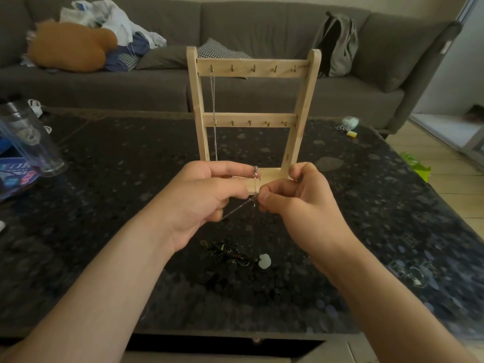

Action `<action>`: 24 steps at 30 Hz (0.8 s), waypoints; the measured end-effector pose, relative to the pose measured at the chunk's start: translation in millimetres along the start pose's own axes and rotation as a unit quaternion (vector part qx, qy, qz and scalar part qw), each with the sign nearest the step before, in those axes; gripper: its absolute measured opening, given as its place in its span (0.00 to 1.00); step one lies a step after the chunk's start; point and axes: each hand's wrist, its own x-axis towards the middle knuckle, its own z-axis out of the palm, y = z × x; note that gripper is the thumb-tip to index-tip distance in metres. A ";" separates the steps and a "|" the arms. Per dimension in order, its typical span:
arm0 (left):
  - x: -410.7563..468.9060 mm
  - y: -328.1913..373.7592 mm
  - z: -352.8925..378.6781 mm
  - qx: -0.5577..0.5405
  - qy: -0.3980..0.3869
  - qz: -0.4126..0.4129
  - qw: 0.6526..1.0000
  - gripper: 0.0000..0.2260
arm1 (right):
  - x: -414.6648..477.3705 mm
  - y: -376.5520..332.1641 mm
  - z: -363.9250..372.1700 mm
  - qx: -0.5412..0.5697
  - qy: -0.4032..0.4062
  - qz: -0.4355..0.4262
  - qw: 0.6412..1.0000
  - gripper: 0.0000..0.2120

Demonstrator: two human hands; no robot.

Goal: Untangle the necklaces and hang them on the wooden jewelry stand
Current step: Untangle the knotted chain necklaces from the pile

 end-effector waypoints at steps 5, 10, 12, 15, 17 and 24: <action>-2.6 0.7 -0.3 0.058 0.012 0.013 0.998 0.20 | 0.8 -1.6 -1.2 -0.004 0.003 0.027 1.000 0.20; -4.3 3.2 -2.7 0.144 0.025 0.043 0.988 0.17 | 1.2 -3.4 -4.2 -0.008 -0.006 0.054 0.998 0.20; -4.8 2.5 -2.8 0.178 0.035 0.068 0.981 0.12 | 1.5 -3.4 -4.8 0.000 -0.005 0.061 0.998 0.20; -6.5 1.9 -1.1 0.221 0.034 0.084 0.971 0.07 | 2.8 -2.3 -3.9 0.011 -0.002 0.068 0.998 0.20; -7.2 2.4 -0.6 0.239 0.034 0.083 0.967 0.07 | 3.7 -1.7 -2.7 0.020 -0.001 0.071 0.997 0.21; -8.2 4.6 -1.3 0.285 0.019 0.093 0.954 0.05 | 5.5 2.7 -1.5 0.051 -0.001 0.100 0.994 0.18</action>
